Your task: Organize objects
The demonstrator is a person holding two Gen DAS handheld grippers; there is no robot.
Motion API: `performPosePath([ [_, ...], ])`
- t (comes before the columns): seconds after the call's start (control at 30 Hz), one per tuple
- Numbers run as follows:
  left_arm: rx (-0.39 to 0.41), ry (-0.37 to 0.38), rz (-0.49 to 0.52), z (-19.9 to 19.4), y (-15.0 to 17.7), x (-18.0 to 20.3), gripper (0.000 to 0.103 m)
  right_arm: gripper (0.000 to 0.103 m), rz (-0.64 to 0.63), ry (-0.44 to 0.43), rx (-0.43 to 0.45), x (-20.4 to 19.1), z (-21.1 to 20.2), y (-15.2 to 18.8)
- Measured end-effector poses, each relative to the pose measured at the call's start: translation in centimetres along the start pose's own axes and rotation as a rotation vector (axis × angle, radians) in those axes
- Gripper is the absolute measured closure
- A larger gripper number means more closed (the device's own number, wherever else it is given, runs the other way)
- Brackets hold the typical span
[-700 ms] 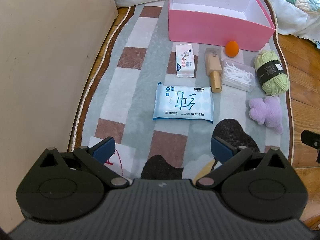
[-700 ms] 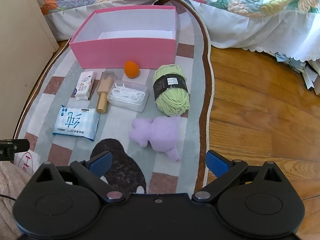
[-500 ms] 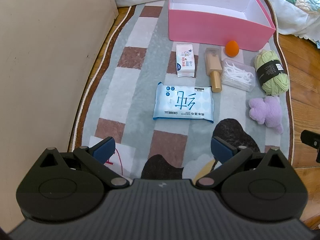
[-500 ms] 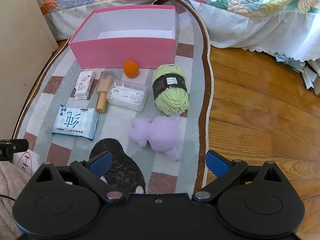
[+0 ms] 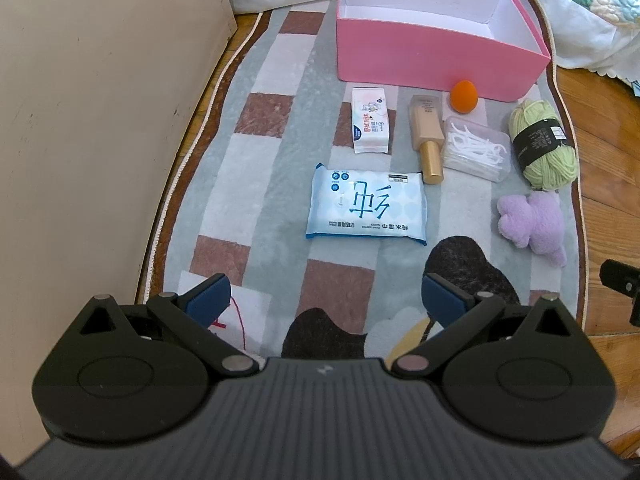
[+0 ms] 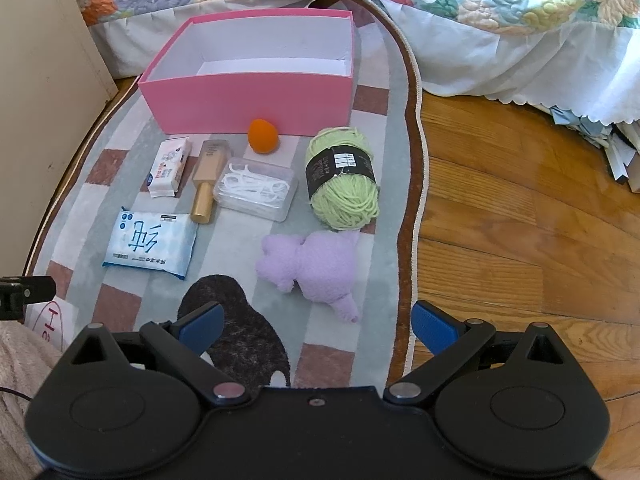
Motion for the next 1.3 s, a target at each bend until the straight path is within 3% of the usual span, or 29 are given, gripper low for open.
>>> performPosePath([
  [1.3, -0.013, -0.004, -0.003, -0.12, -0.15, -0.22, 0.000, 0.001, -0.014, -0.001, -0.009, -0.16, 0.32, 0.20],
])
Point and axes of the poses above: each gripper's, at about its wrist camera, not at the fingertips, and z roughly the way its jaws point, x to its right, y to its underside, the point moved 3 cm from there along z, roughly the way its jaws point, and after that the axes turned 11 degrees about x, right-handed, at the moved point
